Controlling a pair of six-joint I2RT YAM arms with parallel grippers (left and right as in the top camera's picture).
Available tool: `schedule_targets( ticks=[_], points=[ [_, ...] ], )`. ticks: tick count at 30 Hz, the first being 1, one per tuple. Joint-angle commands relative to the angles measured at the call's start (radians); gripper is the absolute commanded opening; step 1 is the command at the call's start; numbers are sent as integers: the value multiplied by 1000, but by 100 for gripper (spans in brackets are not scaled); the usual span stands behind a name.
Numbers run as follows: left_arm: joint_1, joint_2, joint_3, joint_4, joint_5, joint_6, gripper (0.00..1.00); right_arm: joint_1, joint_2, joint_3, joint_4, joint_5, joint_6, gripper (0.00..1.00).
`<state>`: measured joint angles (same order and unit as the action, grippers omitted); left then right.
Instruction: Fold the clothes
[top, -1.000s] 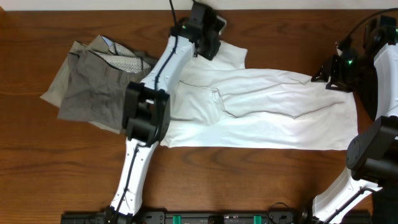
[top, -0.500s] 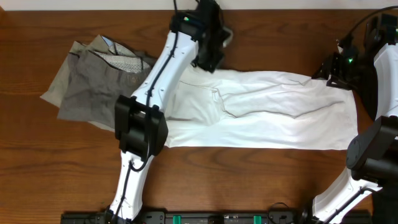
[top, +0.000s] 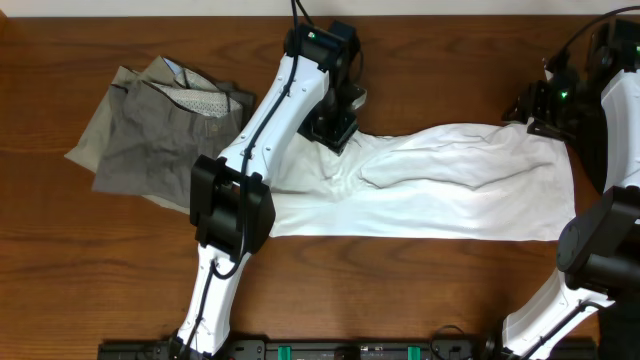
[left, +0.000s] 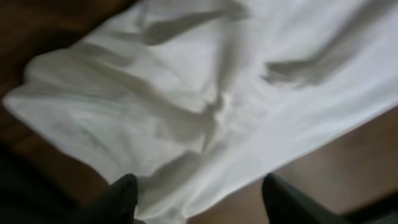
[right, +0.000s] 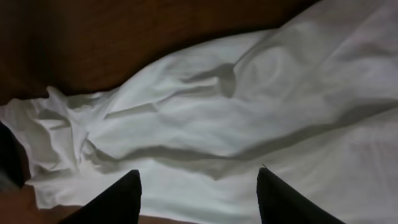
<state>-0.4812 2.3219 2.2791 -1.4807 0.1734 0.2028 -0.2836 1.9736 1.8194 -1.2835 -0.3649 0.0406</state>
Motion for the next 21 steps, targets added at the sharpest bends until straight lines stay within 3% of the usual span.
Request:
schedule_targets(
  ticks=[1, 6, 11, 21],
  points=[
    [5, 5, 6, 49, -115, -13, 73, 6, -19, 14, 14, 2, -13, 59],
    [4, 12, -15, 193, -37, -13, 79, 9, -19, 14, 30, 2, -12, 60],
    [1, 20, -69, 207, 113, -13, 79, 9, -19, 14, 36, 2, -12, 61],
    [-77, 20, -129, 220, 129, 35, 79, 7, -19, 13, 42, 3, -13, 63]
  ],
)
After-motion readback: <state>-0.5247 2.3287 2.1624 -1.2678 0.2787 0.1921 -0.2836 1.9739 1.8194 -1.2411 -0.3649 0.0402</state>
